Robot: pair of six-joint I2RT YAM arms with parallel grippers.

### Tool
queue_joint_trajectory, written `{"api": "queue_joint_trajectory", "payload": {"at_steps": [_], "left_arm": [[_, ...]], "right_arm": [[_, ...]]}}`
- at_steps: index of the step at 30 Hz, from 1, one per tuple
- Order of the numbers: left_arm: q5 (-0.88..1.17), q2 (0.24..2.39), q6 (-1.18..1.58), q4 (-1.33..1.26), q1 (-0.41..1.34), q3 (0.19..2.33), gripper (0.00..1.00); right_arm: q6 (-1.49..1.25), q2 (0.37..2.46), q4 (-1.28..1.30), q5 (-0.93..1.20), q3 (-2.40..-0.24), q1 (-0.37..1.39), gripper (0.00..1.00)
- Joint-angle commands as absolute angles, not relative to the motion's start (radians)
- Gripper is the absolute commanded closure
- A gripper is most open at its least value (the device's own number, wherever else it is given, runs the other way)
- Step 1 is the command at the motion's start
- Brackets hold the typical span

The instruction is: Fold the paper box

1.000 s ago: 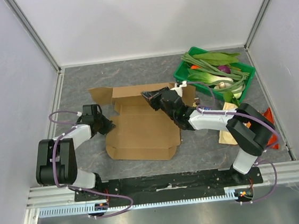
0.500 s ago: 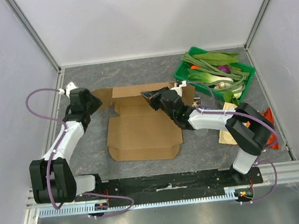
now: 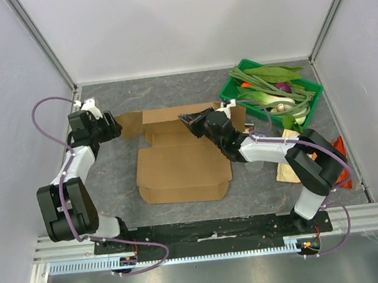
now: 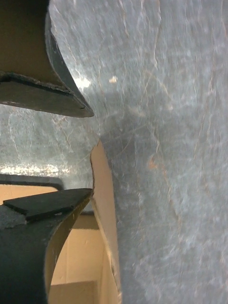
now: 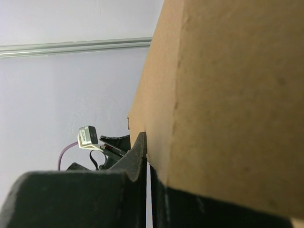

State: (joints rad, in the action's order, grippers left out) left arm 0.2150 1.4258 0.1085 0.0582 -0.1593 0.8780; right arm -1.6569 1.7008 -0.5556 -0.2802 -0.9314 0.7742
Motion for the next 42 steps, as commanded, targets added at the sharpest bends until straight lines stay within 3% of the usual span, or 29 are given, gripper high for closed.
{"api": "queue_joint_trajectory", "payload": {"at_steps": [1, 7, 10, 11, 20, 24, 33, 42], "left_arm": [[0.520, 1.439, 0.014, -0.101, -0.186, 0.845, 0.30], [0.733, 1.526, 0.026, -0.223, -0.207, 0.839, 0.32], [0.857, 1.582, 0.037, -0.216, -0.204, 0.868, 0.43], [0.854, 1.568, 0.037, -0.227, -0.203, 0.853, 0.52], [0.460, 1.385, 0.129, -0.100, -0.195, 0.857, 0.72], [0.387, 1.335, 0.308, 0.013, -0.178, 0.887, 0.74], [0.318, 1.304, 0.464, 0.071, -0.040, 0.887, 0.94], [0.176, 1.146, 0.591, 0.005, 0.090, 0.804, 0.96]], "right_arm": [[-1.574, 1.715, -0.508, -0.239, -0.913, 0.740, 1.00], [-1.562, 1.735, -0.526, -0.169, -0.925, 0.700, 1.00], [-1.562, 1.747, -0.532, -0.150, -0.937, 0.693, 1.00], [-1.560, 1.747, -0.526, -0.149, -0.940, 0.693, 1.00], [-1.588, 1.756, -0.551, -0.163, -0.930, 0.695, 1.00], [-1.601, 1.755, -0.560, -0.186, -0.925, 0.709, 1.00], [-1.609, 1.741, -0.531, -0.293, -0.928, 0.781, 1.00], [-1.494, 1.744, -0.681, -0.331, -0.906, 0.801, 1.00]]}}
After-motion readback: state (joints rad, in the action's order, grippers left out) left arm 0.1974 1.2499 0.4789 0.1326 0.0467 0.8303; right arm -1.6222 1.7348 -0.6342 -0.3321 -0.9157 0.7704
